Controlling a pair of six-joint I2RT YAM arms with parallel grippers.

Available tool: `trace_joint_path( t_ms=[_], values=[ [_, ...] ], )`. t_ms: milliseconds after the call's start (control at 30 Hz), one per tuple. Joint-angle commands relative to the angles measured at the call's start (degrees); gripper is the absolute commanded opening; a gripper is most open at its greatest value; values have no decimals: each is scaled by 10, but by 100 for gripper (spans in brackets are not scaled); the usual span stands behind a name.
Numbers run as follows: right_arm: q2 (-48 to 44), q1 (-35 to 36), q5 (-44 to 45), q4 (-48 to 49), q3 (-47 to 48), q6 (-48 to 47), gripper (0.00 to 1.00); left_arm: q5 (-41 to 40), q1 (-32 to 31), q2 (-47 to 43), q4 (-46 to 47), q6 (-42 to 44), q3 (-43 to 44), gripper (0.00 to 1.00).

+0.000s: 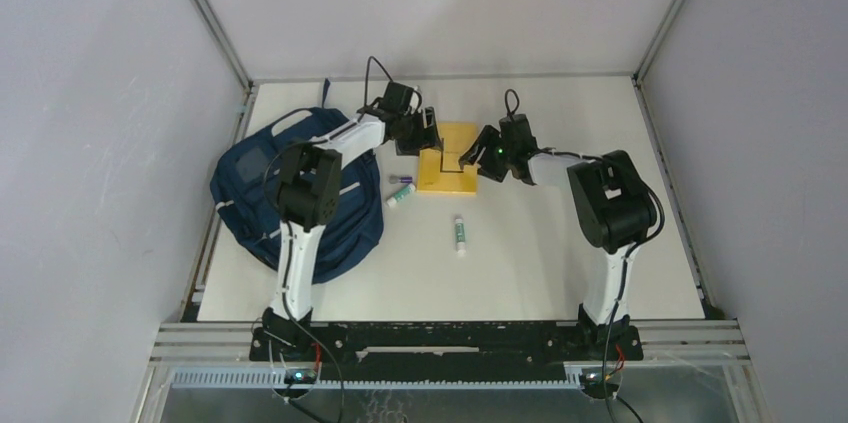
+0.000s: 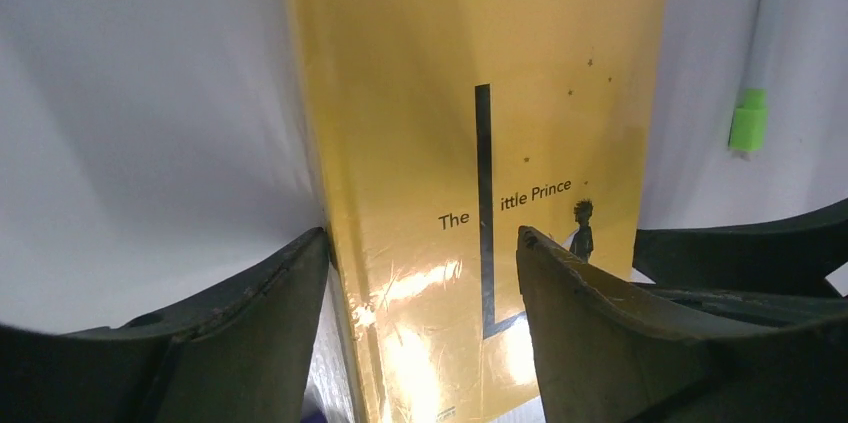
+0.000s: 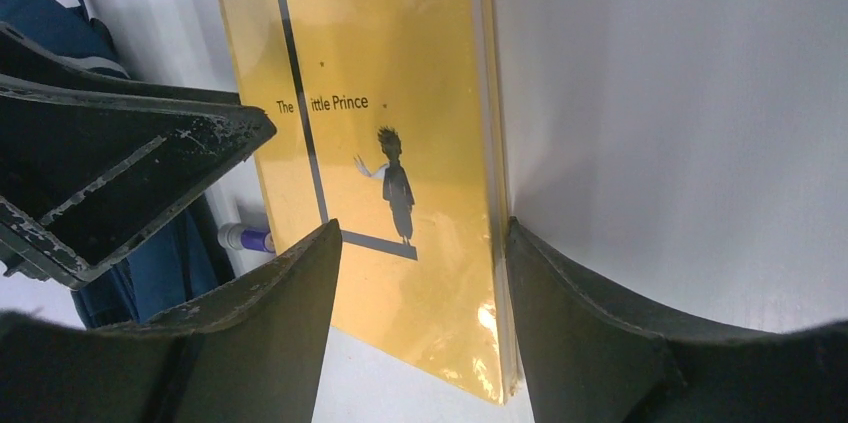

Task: Pack the student bag
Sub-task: Move the book to the center of the board, then pick up the book from the center of the board.

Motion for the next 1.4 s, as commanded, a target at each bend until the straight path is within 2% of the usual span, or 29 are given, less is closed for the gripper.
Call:
trace_joint_path(
  t_ms=[0, 400, 467, 600, 900, 1367],
  values=[
    [30, -5, -1, -17, 29, -11, 70, 88, -1, 33, 1, -4, 41, 73],
    [51, -7, -11, -19, 36, 1, 71, 222, 0, -49, 145, -88, -44, 71],
    [50, -6, -12, -19, 36, 2, 71, 246, 0, -66, 199, -124, -73, 71],
    [45, -9, -11, -25, 37, 0, 71, 272, -2, -104, 311, -194, -129, 71],
    [39, -11, -17, -28, 37, 0, 71, 309, -8, -126, 403, -248, -161, 70],
    [44, -16, -36, -19, 36, 8, 71, 324, -34, -105, 395, -239, -174, 66]
  ],
)
